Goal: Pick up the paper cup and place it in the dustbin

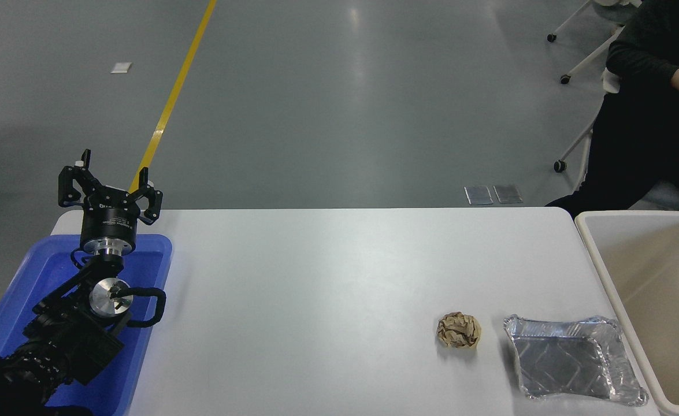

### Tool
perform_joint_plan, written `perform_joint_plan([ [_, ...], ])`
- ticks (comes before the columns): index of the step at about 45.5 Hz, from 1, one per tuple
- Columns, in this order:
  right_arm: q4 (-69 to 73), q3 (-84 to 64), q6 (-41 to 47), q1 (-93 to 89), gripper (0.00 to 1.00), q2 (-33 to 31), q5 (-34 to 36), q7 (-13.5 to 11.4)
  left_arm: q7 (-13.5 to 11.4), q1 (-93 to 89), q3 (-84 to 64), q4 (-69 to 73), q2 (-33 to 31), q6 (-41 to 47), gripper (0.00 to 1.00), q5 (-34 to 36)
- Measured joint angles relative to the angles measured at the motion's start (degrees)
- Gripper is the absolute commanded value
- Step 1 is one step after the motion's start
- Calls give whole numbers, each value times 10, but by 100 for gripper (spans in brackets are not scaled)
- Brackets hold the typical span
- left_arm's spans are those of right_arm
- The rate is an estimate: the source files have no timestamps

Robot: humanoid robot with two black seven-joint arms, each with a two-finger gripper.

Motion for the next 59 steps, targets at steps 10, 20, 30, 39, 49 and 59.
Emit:
perform_joint_plan([
  [10,-38,30,-1,-41,0,57,7,1,0,0,0,0,0,0,99,0],
  [20,-53,41,-1,-60,0,89,10,2,0,0,0,0,0,0,99,0],
  [30,-59,44,-1,-67,100,101,11,2,0,0,0,0,0,0,99,0],
  [39,-61,41,4,-67,100,103,7,2,0,0,0,0,0,-1,99,0],
  [49,-61,25,10,-54,100,103,0,2,0,0,1,0,0,-1,99,0],
  [59,-42,-18,13,-25,100,93,-25,3,0,0,1,0,0,-1,99,0],
])
